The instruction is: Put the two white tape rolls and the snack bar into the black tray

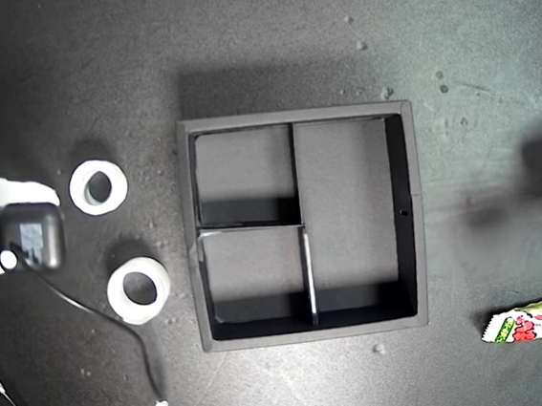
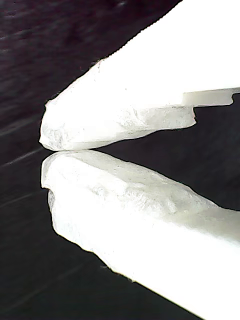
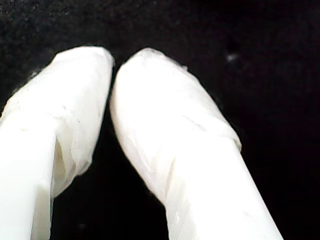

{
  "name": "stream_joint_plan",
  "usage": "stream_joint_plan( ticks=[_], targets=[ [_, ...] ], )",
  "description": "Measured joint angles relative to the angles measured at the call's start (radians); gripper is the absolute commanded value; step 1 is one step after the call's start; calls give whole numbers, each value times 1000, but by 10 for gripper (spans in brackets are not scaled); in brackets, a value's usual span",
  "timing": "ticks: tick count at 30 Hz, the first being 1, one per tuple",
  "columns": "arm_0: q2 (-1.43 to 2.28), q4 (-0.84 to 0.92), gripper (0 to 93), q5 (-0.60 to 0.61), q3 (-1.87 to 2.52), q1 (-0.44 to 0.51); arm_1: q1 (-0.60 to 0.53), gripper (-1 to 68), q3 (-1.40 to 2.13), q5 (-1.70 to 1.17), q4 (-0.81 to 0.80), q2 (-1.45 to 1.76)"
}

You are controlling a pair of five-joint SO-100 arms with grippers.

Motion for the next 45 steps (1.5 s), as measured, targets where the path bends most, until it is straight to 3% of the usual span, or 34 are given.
stream_joint_plan(
  ticks=[2, 10, 17, 22, 31, 37, 45],
  targets=[
    [0, -9, 0, -43, 0, 28, -23, -3, 0, -84, -78, 0],
    [0, -75, 36, 23, 0, 41, -94, -3, 0, -97, -304, 0],
    [0, -123, 47, 11, 0, 51, -64, -4, 0, 166, -517, 0],
    [0, -135, 71, 124, -37, 32, 3, -4, 0, 357, -673, 0],
    [2, -285, 96, 448, -112, -15, 43, -4, -11, 479, -592, 0],
    [2, -391, 110, 548, -110, -15, 54, -3, -3, 480, -568, 0],
    [-155, -560, 120, 581, -97, -54, 44, -3, -3, 480, -563, 0]
  ],
)
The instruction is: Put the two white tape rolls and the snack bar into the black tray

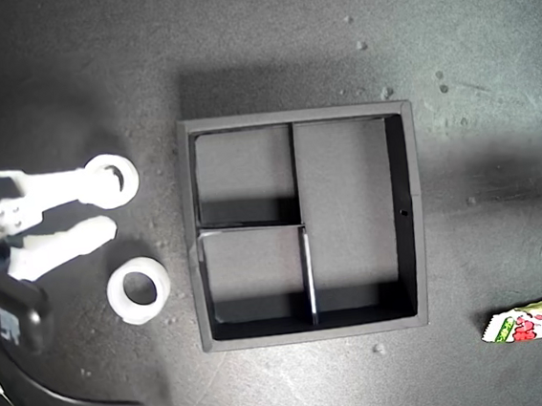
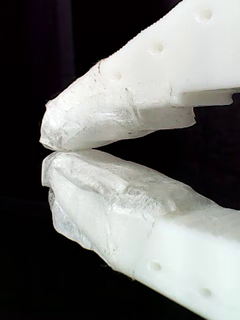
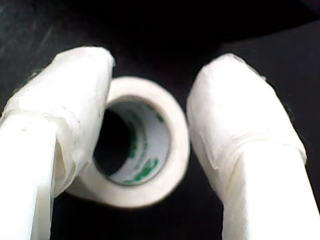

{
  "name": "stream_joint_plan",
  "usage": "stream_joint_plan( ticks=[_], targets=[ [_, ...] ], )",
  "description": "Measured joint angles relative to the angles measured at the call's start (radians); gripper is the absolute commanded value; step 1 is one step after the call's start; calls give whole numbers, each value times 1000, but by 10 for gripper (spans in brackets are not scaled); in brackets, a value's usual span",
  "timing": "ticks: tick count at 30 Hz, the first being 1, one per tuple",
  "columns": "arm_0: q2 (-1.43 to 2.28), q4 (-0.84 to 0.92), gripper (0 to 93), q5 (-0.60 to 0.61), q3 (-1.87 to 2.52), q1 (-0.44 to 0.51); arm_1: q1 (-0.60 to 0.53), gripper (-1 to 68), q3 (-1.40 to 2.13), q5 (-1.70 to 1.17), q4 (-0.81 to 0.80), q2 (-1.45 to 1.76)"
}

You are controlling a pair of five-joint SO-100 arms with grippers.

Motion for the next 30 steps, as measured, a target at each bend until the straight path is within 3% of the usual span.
stream_joint_plan(
  ticks=[10, 21, 30],
  targets=[
    [-155, -63, 121, -41, 17, 0, -17, -3, 0, 0, 0, 0],
    [-744, -115, 121, -44, -249, 11, -38, -3, 0, 9, 8, 0],
    [-821, -104, 1, -86, -282, -61, -38, 2, -58, 121, 91, -2]
  ],
)
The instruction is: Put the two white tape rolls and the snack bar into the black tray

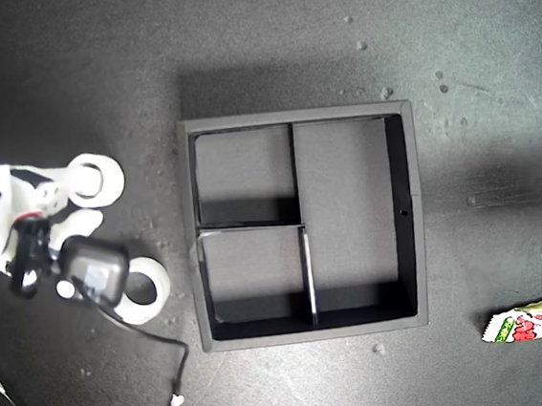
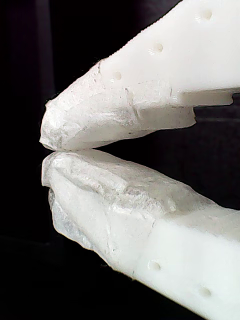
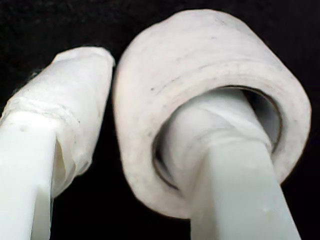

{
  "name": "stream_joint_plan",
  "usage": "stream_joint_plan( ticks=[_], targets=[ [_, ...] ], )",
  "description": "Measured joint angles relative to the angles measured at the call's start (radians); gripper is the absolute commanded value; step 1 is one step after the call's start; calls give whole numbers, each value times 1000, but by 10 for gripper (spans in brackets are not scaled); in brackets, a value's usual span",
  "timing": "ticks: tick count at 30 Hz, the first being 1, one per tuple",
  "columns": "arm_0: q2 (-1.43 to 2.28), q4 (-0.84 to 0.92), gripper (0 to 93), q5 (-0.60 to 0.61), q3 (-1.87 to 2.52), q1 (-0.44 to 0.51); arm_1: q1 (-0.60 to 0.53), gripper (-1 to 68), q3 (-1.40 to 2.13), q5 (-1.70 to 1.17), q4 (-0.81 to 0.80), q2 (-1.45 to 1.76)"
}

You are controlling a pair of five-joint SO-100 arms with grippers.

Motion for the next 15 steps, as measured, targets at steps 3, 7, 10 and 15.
stream_joint_plan(
  ticks=[3, 7, 10, 15],
  targets=[
    [15, 44, 1, -5, -15, -21, 31, 30, -35, 160, 83, 0],
    [44, 92, 1, -5, -26, -25, 109, -3, -55, 290, 146, 0],
    [78, 129, 1, 11, -41, -25, 126, -4, -80, 95, 101, 0],
    [95, 224, 1, 69, -156, -23, -66, -4, -181, -623, 225, 6]
  ],
)
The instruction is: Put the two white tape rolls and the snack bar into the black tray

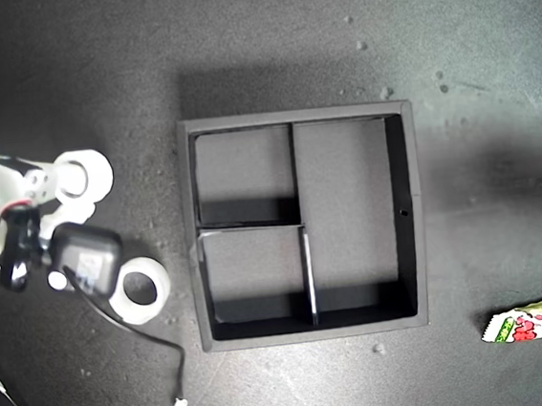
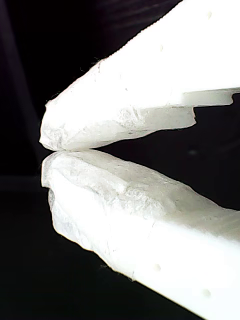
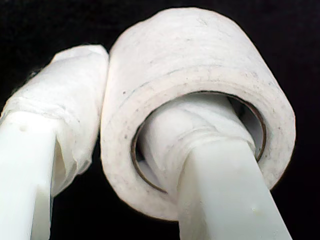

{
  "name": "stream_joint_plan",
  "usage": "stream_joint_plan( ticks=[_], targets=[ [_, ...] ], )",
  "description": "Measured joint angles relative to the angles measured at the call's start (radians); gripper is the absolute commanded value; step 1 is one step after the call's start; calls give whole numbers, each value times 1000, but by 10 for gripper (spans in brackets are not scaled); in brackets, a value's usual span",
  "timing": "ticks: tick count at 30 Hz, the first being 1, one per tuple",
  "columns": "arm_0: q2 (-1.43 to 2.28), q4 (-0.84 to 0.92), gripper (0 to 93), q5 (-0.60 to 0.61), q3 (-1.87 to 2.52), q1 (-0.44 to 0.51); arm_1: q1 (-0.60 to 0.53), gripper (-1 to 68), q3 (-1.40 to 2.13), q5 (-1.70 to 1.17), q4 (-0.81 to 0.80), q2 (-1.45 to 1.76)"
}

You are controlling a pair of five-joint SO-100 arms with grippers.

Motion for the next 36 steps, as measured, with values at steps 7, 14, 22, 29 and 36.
stream_joint_plan(
  ticks=[7, 14, 22, 29, 36],
  targets=[
    [0, 114, 1, 46, -156, -11, -133, -4, -89, -376, -41, -35],
    [-52, 144, 1, 66, -261, -17, -196, -4, -606, -486, 278, -650],
    [-137, 190, 1, 84, -383, -15, -75, -2, -1368, 146, 888, -1290],
    [-227, 216, 1, 107, -482, -15, -291, 78, -1255, 844, 979, -1305],
    [-242, 216, 1, 118, -494, -17, -546, 263, -1083, 1213, 782, -1308]
  ],
)
